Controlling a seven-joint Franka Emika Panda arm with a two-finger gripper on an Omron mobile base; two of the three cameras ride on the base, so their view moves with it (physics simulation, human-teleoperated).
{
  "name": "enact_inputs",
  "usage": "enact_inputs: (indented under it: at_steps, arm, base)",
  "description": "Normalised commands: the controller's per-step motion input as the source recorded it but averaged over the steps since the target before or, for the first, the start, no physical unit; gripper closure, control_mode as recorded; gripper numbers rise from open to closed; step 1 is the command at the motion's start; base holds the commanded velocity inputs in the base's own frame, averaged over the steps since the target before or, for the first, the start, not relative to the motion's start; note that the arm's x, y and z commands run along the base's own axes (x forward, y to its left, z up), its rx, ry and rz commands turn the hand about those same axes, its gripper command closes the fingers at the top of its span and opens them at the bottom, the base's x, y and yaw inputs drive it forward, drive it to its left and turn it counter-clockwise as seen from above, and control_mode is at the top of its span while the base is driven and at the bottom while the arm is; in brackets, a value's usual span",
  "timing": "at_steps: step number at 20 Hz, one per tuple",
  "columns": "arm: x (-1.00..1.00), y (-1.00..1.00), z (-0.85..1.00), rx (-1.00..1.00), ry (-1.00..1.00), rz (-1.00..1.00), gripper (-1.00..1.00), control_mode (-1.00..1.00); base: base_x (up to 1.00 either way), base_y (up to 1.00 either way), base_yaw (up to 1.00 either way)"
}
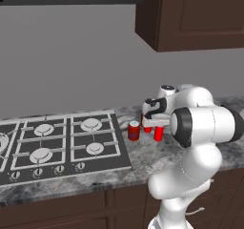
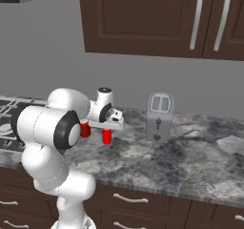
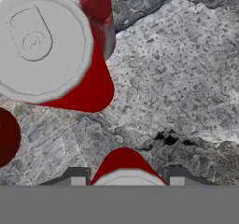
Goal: Four empty soda cans are scattered around the kitchen. Gather all the cans and cluster them next to the stove for recycling.
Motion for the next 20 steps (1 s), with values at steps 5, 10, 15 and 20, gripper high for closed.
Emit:
enact_inputs:
  at_steps: [5,10,15,20]
  arm:
    - [0.0,0.0,-0.31,0.0,0.0,0.0,1.0,-1.0]
    - [0.0,0.03,-0.03,0.0,0.0,0.0,1.0,-1.0]
    - [0.04,0.08,-0.14,0.0,0.0,0.0,1.0,-1.0]
    - [0.0,0.04,-0.1,0.0,0.0,0.0,1.0,-1.0]
  base:
    - [0.0,0.0,0.0]
    - [0.0,0.0,0.0]
    - [0.0,0.0,0.0]
    - [0.0,0.0,0.0]
